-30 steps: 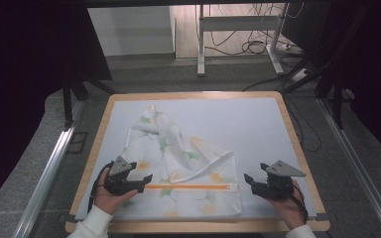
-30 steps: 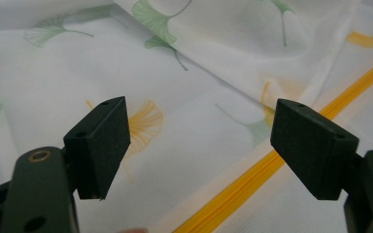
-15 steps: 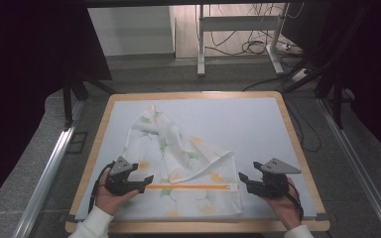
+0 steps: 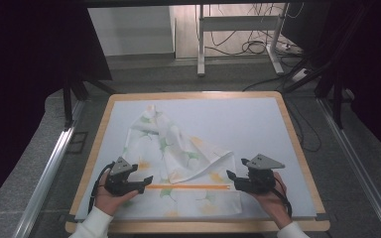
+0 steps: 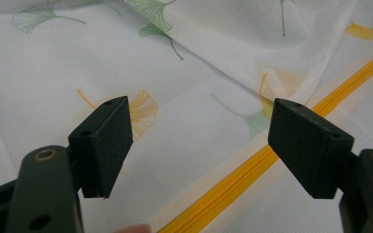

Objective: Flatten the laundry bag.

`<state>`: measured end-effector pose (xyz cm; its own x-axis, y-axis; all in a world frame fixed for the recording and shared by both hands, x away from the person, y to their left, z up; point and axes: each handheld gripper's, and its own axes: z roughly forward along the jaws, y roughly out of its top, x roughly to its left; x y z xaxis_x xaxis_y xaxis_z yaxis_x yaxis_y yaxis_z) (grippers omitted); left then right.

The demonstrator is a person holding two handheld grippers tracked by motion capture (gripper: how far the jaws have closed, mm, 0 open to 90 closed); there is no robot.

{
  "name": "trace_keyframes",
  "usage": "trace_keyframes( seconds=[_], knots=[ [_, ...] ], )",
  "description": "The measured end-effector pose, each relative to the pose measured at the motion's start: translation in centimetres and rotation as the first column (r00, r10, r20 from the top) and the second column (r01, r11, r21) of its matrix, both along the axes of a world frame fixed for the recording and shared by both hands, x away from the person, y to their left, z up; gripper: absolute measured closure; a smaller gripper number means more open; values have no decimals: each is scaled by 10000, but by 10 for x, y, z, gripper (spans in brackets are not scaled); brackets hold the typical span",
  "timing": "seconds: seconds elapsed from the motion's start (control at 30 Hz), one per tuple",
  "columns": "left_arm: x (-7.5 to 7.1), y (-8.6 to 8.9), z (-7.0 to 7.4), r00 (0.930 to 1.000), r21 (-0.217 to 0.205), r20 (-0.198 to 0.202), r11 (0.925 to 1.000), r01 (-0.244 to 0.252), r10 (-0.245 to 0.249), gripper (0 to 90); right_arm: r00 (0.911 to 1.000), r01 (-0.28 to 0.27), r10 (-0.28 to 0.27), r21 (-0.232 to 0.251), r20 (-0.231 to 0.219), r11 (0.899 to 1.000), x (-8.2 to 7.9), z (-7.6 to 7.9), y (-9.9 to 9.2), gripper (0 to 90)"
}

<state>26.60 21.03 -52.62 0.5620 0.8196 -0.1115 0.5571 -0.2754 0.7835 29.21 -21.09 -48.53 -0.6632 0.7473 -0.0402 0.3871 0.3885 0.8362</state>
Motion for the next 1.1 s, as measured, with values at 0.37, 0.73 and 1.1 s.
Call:
trace_keyframes(
  seconds=[0.37, 0.73, 1.1],
  knots=[
    [1, -1, -2, 10000, 160, -30, 9999, 27, -26, 240, 9968, -795, 796, 85, -60, 9968, 5, 10, 42, 297],
    [1, -6, -3, 10000, 304, -46, 9995, 62, -60, 239, 9870, -1561, 1559, -13, -394, 9877, 8, 11, 81, 296],
    [0, -3, -1, 10000, 163, 15, 9999, -25, 25, 237, 9678, -2339, 2317, -105, -987, 9722, 10, 8, 122, 310]
  ],
)
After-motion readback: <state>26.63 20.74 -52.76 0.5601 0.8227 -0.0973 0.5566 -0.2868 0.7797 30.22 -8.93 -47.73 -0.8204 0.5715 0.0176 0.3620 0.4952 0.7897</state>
